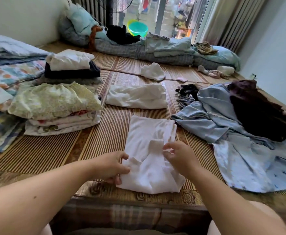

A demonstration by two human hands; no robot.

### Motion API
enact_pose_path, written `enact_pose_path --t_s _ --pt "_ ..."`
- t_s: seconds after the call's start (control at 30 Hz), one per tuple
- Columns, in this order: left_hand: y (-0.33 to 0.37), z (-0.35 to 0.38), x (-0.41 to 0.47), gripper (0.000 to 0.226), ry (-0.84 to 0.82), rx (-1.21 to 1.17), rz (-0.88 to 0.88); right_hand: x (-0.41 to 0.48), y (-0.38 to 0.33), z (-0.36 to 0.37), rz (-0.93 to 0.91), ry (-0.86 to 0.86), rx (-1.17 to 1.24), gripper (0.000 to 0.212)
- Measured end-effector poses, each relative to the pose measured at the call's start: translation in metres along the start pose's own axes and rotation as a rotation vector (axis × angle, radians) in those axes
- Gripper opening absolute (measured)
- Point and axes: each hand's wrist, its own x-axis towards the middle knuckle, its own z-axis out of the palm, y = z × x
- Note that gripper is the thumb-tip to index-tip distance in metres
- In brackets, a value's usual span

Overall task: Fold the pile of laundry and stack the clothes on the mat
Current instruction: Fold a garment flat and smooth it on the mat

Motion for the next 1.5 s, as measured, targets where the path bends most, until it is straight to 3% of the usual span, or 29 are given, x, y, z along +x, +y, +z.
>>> enact_pose_path --t_s 0.07,0.13,0.23,0.33,0.47,0.57,0.67,0.83,0.97,1.17,1.27,1.37,1.5 --pt "0.000 -0.001 0.001 0.073 0.025 0.106 0.053 -0.017 0.009 0.010 -0.155 -0.052 -0.021 0.017" --pt "0.003 -0.001 0.002 0.077 0.054 0.172 0.135 -0.032 0.013 0.012 -0.302 -0.144 -0.107 0.037" --pt "0.009 0.000 0.000 0.063 0.099 0.134 0.159 -0.044 0.018 0.010 -0.331 -0.309 -0.273 0.072" --pt "0.001 0.004 -0.004 0.037 0.053 0.310 0.193 -0.050 0.021 0.012 -0.326 -0.359 -0.407 0.085" --pt "-0.020 0.020 -0.003 0.091 0.061 0.973 0.242 -0.056 0.025 0.009 -0.324 -0.338 -0.427 0.063" --pt "-0.022 0.030 -0.003 0.075 0.213 1.087 0.340 -0.062 0.029 0.005 -0.358 -0.245 -0.488 0.042" --pt "-0.018 0.028 -0.005 0.051 0.242 1.175 0.451 -0.066 0.030 0.003 -0.344 -0.203 -0.494 0.032" --pt "0.000 0.014 -0.015 0.020 0.171 0.953 0.503 -0.071 0.030 -0.023 -0.100 -0.342 -0.048 0.016" --pt "0.017 -0.002 -0.024 0.020 0.151 0.362 0.502 -0.064 0.020 -0.055 -0.040 -0.426 0.256 0.016" --pt "0.040 -0.018 0.006 0.050 0.299 -0.207 0.522 -0.007 0.012 -0.087 0.098 -0.270 0.690 0.015" --pt "0.050 -0.018 0.043 0.026 0.459 -0.375 0.417 0.038 0.019 -0.077 0.284 -0.081 0.688 0.025" --pt "0.056 -0.021 0.077 0.037 0.421 -0.529 0.215 0.072 0.027 -0.060 0.366 -0.001 0.591 0.030" --pt "0.041 -0.019 0.104 0.060 0.344 -0.120 0.056 0.088 0.049 -0.034 0.427 0.026 0.091 0.038"
